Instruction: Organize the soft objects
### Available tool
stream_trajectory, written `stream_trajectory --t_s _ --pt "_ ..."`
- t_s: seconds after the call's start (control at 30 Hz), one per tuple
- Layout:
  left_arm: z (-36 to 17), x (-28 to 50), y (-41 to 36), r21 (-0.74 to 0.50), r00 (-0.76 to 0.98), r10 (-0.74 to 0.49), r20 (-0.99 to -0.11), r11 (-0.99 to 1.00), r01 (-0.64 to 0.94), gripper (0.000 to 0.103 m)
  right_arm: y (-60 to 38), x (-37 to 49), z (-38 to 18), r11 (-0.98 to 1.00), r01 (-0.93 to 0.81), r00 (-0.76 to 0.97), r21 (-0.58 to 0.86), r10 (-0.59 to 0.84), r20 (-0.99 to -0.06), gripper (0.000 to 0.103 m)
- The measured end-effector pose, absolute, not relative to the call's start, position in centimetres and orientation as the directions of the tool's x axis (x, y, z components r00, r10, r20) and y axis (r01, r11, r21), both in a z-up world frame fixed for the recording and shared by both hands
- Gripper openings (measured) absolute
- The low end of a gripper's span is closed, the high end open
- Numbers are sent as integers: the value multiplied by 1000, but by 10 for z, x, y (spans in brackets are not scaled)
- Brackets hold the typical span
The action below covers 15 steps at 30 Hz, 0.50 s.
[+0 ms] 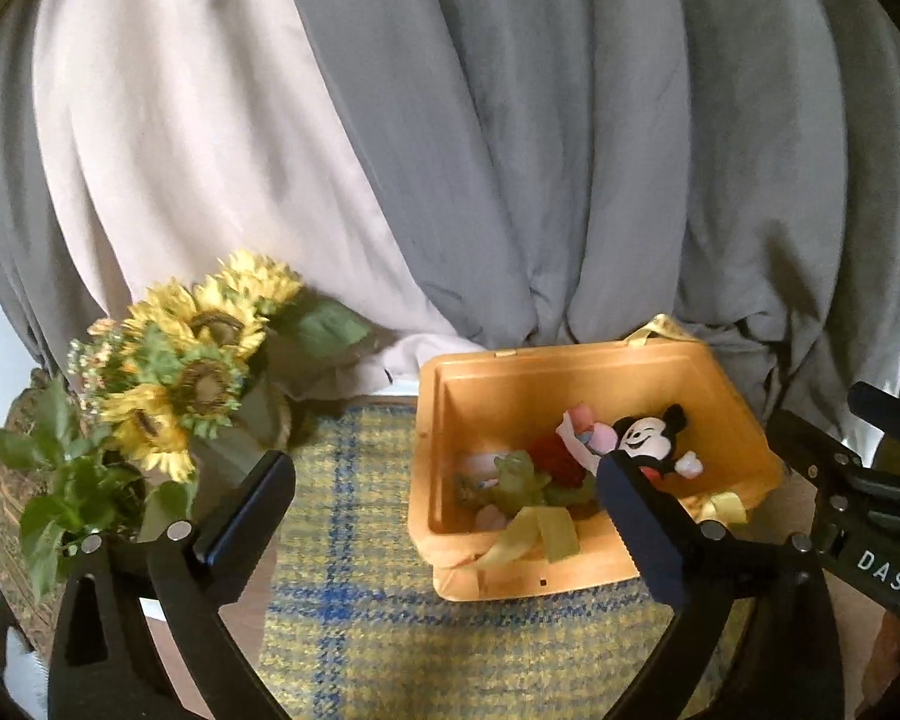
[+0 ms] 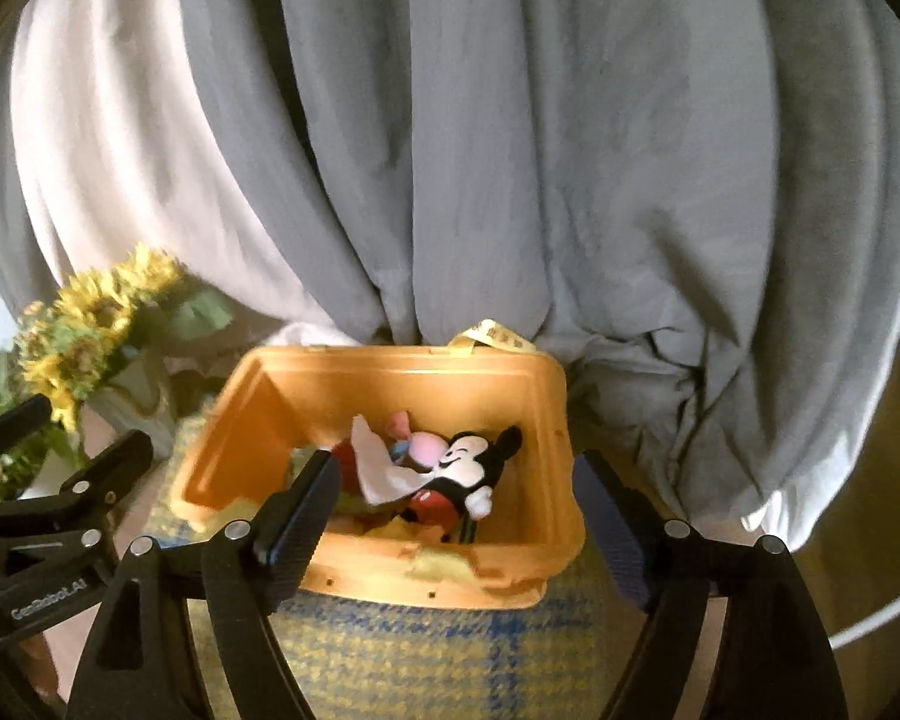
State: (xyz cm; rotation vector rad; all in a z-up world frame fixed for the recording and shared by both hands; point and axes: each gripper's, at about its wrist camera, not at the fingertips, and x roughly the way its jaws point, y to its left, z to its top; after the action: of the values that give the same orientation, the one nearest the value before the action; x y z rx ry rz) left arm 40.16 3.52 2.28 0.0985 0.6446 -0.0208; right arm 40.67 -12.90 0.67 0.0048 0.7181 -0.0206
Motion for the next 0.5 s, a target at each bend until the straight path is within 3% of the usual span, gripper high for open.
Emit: stream_trajectory --t_s 0.5 --pt "56 248 74 97 916 -52 -398 990 99 103 -99 249 33 994 110 846 15 -85 -527 89"
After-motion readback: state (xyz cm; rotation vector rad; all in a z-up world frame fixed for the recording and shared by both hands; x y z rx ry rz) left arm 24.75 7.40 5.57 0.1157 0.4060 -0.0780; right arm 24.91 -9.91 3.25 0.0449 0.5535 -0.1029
